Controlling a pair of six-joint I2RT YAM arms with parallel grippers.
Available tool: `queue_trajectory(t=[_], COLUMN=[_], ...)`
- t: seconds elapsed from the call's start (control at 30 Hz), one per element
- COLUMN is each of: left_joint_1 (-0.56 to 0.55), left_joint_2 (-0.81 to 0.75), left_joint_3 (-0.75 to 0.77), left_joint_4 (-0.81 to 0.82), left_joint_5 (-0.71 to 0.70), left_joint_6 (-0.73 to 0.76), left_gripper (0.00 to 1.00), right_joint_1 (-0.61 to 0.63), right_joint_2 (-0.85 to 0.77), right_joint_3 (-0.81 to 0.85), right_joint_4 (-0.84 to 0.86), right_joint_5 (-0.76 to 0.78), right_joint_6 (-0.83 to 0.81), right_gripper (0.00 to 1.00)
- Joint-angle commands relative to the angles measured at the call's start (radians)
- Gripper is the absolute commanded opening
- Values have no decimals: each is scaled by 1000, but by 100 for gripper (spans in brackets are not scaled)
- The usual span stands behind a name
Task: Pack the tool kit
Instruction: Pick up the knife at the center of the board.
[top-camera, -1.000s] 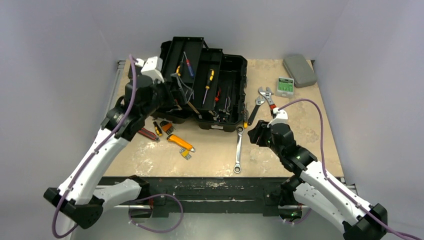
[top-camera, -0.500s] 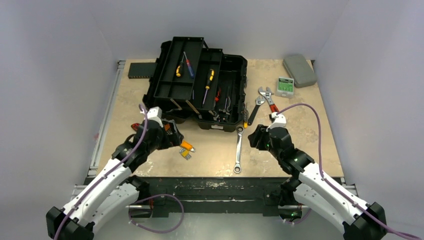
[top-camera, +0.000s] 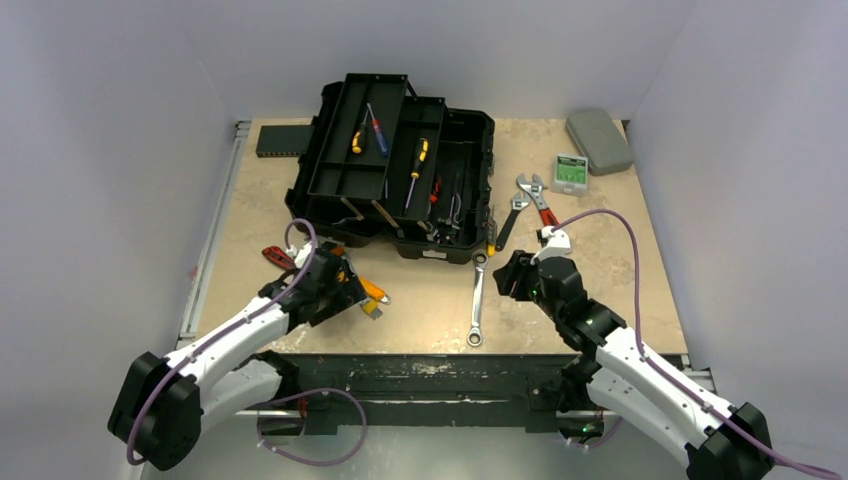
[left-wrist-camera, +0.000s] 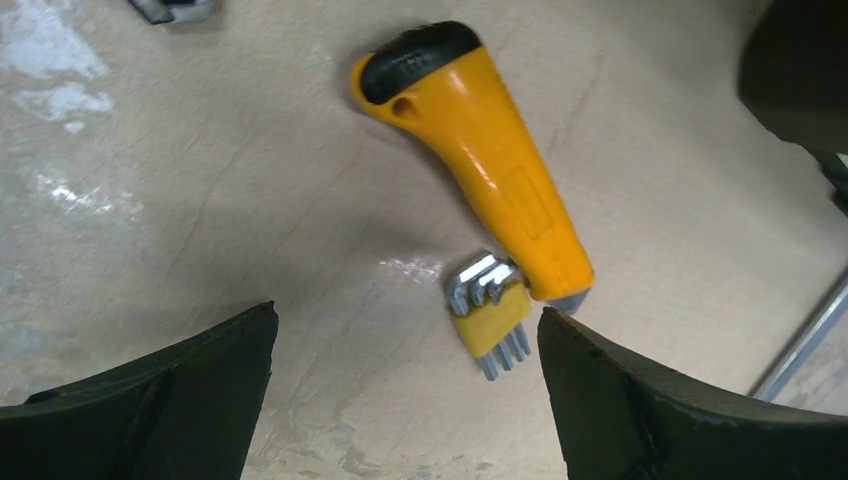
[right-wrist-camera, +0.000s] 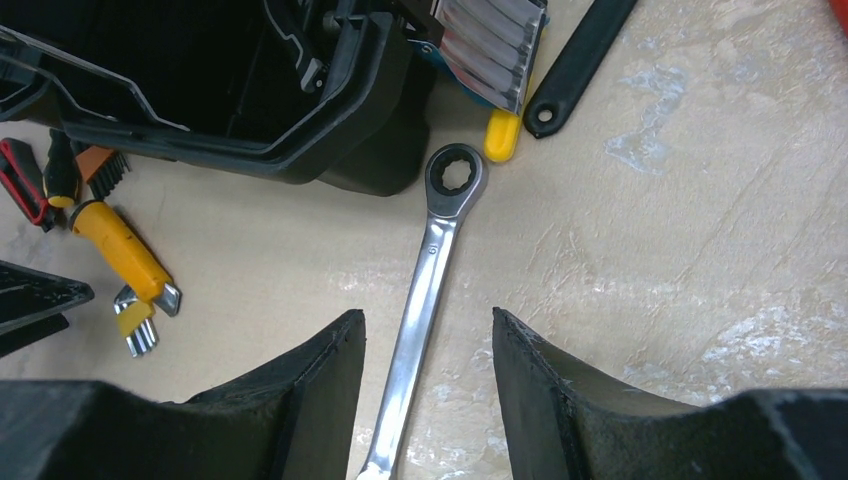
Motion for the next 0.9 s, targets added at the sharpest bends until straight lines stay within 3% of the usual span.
queue_trajectory(t=[0.0, 0.23, 0.6, 0.77, 0.87], left_joint_1=[-4, -4, -16, -16, -18], left_joint_2=[54, 84, 196, 264, 305], left_joint_3=[61, 58, 58, 115, 161], left_joint_4=[-34, 16, 176, 89, 3], left_joint_5=[-92, -145, -195, -220, -232], left_joint_6=[-198, -367, -540, -607, -659], left_gripper=[97, 85, 75, 73, 64], right_joint_1=[-2, -2, -3, -2, -2], right_joint_2=[2, -8, -36, -49, -57], right_joint_3=[3, 0, 3, 9, 13], right_joint_4=[44, 35, 7, -10, -15], right_joint_5=[-4, -2, 10, 18, 18], right_joint_6=[-11, -6, -4, -7, -6], right_gripper=[49, 49, 49, 49, 49])
